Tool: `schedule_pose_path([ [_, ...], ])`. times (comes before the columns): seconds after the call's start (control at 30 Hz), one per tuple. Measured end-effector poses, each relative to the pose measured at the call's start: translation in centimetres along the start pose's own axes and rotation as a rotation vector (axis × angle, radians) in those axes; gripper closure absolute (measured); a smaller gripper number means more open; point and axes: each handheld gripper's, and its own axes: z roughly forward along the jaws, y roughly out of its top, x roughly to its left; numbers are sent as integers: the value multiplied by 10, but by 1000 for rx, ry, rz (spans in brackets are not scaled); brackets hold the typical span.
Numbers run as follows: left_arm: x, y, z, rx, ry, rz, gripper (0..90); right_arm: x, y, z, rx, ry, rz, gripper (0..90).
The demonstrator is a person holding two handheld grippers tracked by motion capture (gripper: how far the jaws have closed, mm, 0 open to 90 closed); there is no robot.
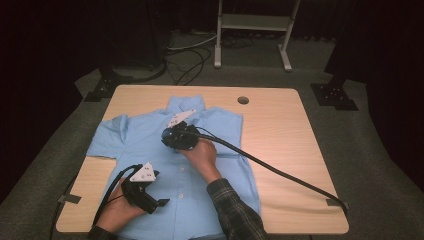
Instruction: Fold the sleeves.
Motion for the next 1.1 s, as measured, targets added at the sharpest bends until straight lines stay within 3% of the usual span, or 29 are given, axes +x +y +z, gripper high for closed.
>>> schedule_pose_path([
  [0.2, 0, 0, 0, 0, 0, 0, 0, 0, 1, 0, -14, 22, 1, 678],
  [0.43, 0, 0, 0, 1, 0, 3, 0, 3, 5, -5, -61, 82, -4, 533],
  [0.5, 0, 0, 0, 2, 1, 2, 0, 3, 6, -6, -66, 78, -9, 496],
  [0.7, 0, 0, 0, 2, 1, 3, 0, -2, 6, -6, -65, 76, 25, 242],
  [0.9, 0, 0, 0, 0, 1, 0, 0, -4, 0, -3, -39, -20, 28, 29],
  [1.1, 0, 0, 0, 0, 0, -1, 0, -10, -10, -13, -31, -42, 49, 18],
])
